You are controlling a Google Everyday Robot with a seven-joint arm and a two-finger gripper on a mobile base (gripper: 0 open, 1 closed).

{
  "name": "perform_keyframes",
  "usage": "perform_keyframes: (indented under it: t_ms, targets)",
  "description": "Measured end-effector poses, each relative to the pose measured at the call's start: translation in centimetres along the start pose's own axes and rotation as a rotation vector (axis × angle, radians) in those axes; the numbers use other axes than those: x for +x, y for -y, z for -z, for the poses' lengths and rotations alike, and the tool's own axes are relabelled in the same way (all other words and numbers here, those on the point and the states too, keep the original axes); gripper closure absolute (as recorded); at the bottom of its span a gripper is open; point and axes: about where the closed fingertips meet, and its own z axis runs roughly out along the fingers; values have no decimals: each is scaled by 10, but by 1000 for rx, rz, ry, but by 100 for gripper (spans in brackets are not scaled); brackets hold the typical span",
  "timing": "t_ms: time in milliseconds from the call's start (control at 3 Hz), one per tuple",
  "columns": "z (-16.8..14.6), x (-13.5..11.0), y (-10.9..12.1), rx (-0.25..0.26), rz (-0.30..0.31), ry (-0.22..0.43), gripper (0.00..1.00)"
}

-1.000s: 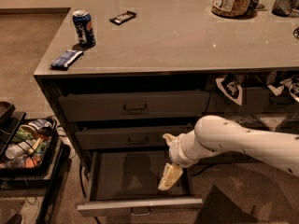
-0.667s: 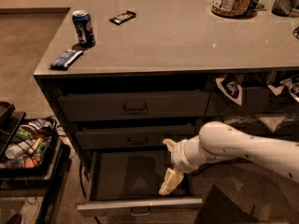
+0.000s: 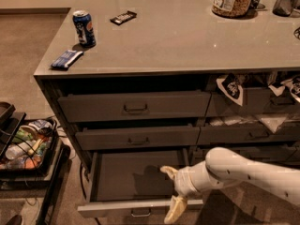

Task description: Close bottom drawer

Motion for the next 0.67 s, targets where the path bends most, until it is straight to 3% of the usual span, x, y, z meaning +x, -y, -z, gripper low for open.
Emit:
perform_keyframes:
  t_ms: [333, 667]
  targets:
    - [-18, 15, -22, -44, 7, -6, 0]
    - [-41, 27, -41, -47, -8, -64, 0]
